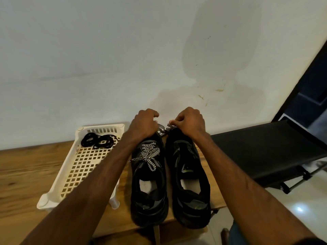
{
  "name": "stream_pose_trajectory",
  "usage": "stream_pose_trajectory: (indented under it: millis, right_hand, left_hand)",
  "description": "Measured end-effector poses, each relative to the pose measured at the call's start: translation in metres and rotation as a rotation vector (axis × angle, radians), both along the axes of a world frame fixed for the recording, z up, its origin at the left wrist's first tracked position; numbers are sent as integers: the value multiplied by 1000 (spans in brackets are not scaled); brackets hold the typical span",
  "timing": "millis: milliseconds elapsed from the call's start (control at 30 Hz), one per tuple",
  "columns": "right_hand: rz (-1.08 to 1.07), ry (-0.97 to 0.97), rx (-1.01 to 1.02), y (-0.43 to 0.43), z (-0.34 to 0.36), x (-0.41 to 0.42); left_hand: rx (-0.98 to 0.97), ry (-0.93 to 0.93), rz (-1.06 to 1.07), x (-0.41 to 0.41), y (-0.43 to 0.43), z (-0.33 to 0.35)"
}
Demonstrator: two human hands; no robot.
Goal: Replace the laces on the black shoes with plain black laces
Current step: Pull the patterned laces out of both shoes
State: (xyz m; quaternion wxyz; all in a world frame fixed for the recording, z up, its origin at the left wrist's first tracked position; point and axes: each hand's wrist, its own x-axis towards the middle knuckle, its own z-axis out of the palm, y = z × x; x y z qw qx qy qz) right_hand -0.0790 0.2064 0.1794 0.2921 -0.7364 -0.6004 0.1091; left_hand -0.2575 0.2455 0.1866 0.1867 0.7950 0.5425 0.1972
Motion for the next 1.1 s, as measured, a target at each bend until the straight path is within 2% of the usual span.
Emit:
stream_pose_trajectory:
  millis: [167,267,533,700,900,1100]
  right_hand:
    - [-21,9,-8,-18,5,-5]
    - [14,-57,-72,-42,6,-9]
    - [143,-60,-206,-113,-4,-20]
    - [106,49,-242,-129,1,-12]
    - [-3,-166,-258,-146,-19,-23]
    - [-54,-192,-280,-140,-16,-19]
  left_hand:
    - [151,185,27,-16,-24,-1]
    - [215,191,21,-26,-42,6]
    - [-32,258,4,-43,-85,-7]
    - [16,167,-13,-44,-106,-7]
    - [17,107,-14,-31,-116,-16]
    - [-72,181,-174,-44,-87,-10]
